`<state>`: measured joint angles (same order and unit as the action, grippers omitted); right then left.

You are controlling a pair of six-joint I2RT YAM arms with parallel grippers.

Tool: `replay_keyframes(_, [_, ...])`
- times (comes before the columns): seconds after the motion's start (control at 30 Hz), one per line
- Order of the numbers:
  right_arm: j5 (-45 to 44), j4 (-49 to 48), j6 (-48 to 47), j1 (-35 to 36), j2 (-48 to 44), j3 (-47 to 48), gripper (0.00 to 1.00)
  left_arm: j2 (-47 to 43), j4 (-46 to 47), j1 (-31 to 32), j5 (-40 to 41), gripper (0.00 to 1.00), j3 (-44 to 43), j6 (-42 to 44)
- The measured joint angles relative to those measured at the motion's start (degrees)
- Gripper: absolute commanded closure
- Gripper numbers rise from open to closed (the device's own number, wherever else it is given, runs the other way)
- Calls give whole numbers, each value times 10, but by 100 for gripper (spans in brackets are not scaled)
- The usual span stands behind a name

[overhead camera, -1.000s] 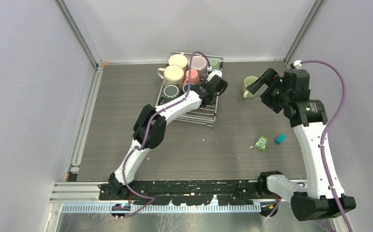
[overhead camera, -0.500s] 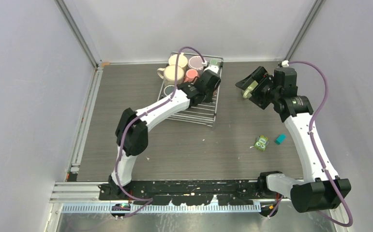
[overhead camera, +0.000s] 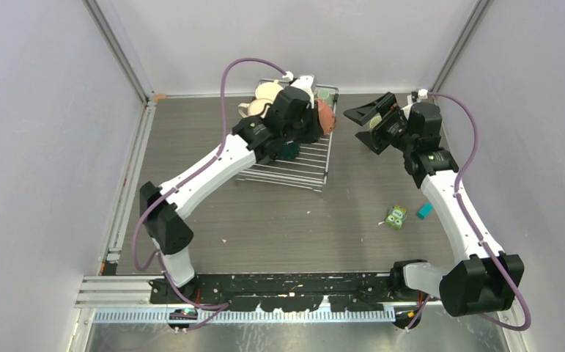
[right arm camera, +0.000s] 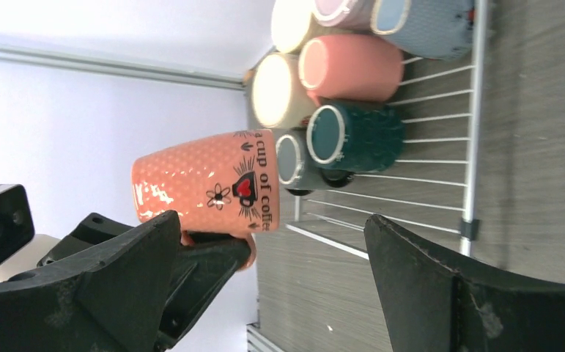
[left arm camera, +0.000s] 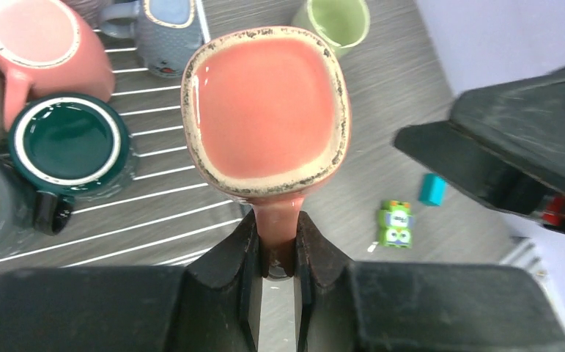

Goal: Unload the cups from the dish rack
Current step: Unload the cup from the dish rack, then place the cup at the corner of the board.

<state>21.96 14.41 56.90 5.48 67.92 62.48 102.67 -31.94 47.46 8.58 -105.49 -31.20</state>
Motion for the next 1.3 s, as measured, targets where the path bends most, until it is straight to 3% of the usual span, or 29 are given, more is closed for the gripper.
replay_keyframes(0.53, [95, -318, 155, 18, 10, -59, 5, -74, 31, -43, -167, 100, 20, -131])
replay_keyframes(0.63, [108, -359, 179, 27, 24, -59, 14, -75, 50, -59, -200, 100, 34, -158])
replay_keyframes(0.8, [122, -416, 215, 44, 54, -60, 39, -75, 79, -79, -240, 100, 51, -195])
replay_keyframes(1.3, [127, -522, 282, 62, 83, -72, 74, -85, 203, -115, -361, 100, 113, -327])
